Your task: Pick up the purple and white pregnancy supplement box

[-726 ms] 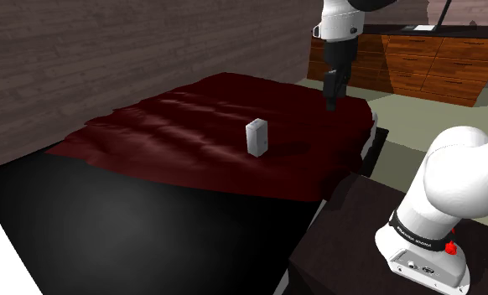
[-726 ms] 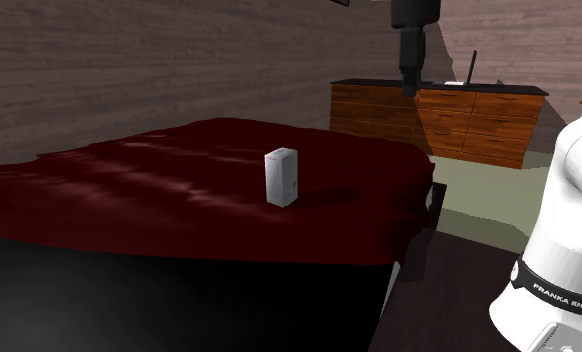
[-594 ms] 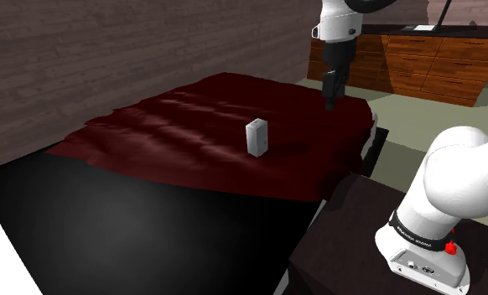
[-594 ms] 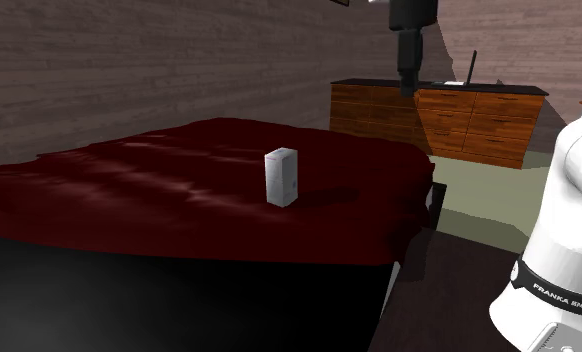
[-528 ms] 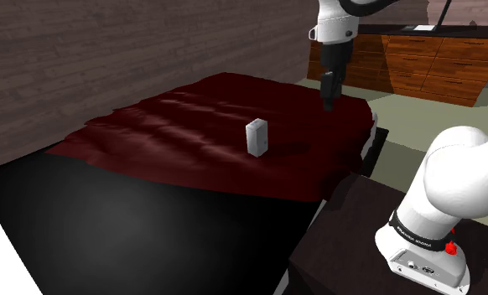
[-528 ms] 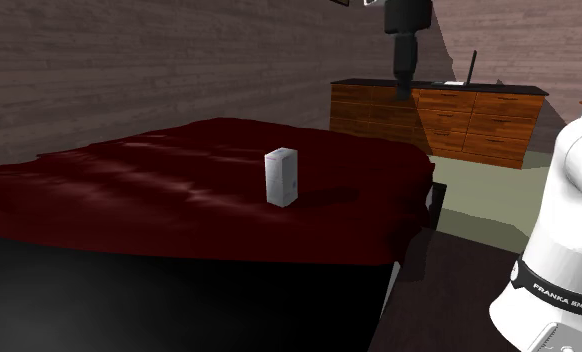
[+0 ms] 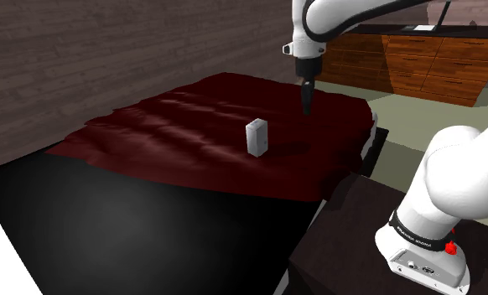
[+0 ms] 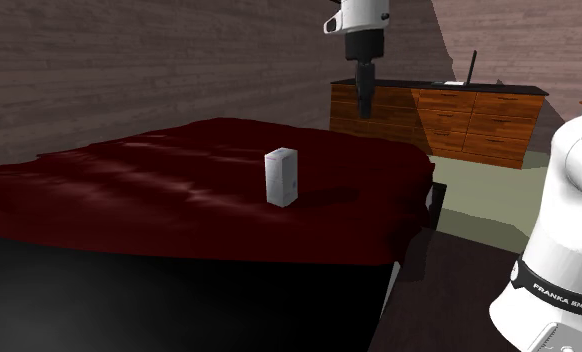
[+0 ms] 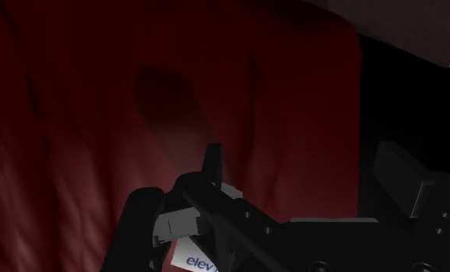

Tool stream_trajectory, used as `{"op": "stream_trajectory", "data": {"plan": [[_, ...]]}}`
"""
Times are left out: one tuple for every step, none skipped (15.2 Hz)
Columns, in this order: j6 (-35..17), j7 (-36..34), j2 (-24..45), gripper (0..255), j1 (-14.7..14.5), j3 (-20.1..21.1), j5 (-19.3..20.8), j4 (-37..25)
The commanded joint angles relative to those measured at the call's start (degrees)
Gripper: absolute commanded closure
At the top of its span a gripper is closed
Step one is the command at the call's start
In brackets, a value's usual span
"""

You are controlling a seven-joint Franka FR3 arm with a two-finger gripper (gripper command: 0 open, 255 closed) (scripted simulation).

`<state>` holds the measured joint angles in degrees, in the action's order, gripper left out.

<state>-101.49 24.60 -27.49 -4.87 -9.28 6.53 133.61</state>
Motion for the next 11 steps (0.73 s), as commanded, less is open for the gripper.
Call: {"op": "stream_trajectory", "data": {"plan": [[-3.4,4.2,4.2,0,-1.0,-1.2,0.1,-1.4],[-4.8,6.3,6.3,0,-1.4,-1.7,0.0,-2.3],[-6.2,8.4,8.4,0,-1.9,-2.2,-0.1,-3.3],[-7.5,10.5,10.5,0,-2.3,-2.6,-0.3,-4.4],[-8.7,12.6,12.6,0,-2.7,-3.0,-0.6,-5.5],[-9.9,14.6,14.7,0,-3.1,-3.3,-1.0,-6.6],[-11.0,16.7,16.8,0,-3.4,-3.5,-1.4,-7.9],[-12.0,18.8,18.9,0,-3.8,-3.7,-1.9,-9.2],[-13.0,20.9,21.0,0,-4.0,-3.9,-2.4,-10.5],[-13.9,22.9,23.1,0,-4.3,-4.0,-2.9,-11.9],[-14.7,24.9,25.1,0,-4.5,-4.0,-3.5,-13.3]]}}
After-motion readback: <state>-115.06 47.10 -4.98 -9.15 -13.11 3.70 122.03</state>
